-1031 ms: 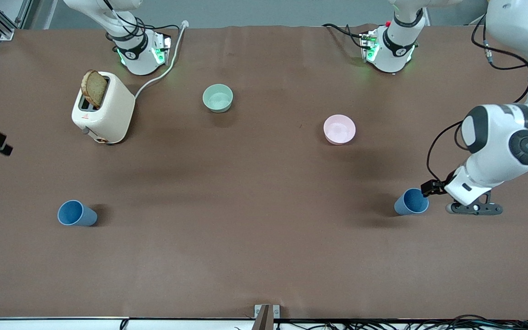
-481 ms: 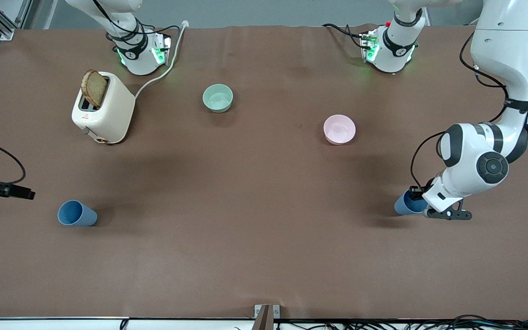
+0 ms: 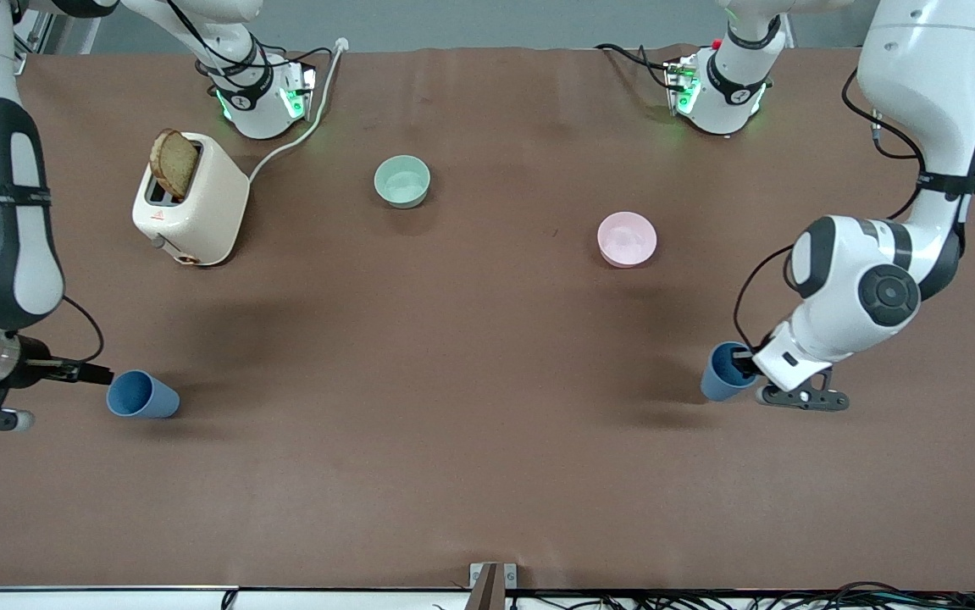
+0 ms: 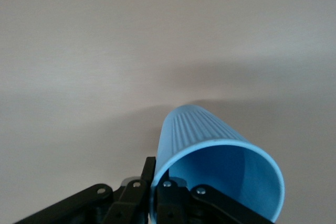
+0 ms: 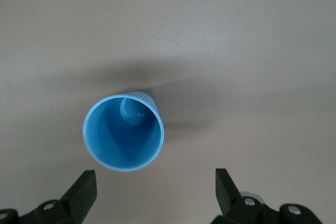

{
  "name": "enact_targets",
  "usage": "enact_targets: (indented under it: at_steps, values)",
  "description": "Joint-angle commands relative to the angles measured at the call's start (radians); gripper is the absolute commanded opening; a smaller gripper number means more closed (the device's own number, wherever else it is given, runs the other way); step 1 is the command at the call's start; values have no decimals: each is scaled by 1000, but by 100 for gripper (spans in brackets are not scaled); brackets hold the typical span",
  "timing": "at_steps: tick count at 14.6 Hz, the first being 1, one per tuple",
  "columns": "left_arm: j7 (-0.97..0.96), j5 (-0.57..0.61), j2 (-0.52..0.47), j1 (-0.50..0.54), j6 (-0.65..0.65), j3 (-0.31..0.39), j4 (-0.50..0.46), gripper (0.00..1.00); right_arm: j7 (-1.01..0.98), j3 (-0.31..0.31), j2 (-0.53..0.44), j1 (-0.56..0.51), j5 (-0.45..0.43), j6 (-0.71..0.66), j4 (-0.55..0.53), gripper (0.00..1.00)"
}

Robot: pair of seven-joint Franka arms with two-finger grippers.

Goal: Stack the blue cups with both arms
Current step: 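Carry the cup to mid-table with the left gripper while the right gripper grasps its cup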

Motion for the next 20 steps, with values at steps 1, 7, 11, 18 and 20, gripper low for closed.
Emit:
enact_targets:
  at_steps: [1,7,11,18,20]
  values:
    - [-207,-1,-36,-11,-68,-128,31,0,-35,10,64,-12,3,84,-11,99]
    - [-701,14,147,-242,-75,-250,221,0,-35,11,98,-12,26,126,-8,14]
    - [-795,57,260,-337,-26,-222,270,0,-35,11,89,0,41,71,0,2]
    - [-860,109,245,-349,-45,-201,329,100,67,18,-79,96,59,-203,17,2]
    - [-840,112,159,-280,-161,-190,370,100,203,21,-142,190,136,-265,20,2]
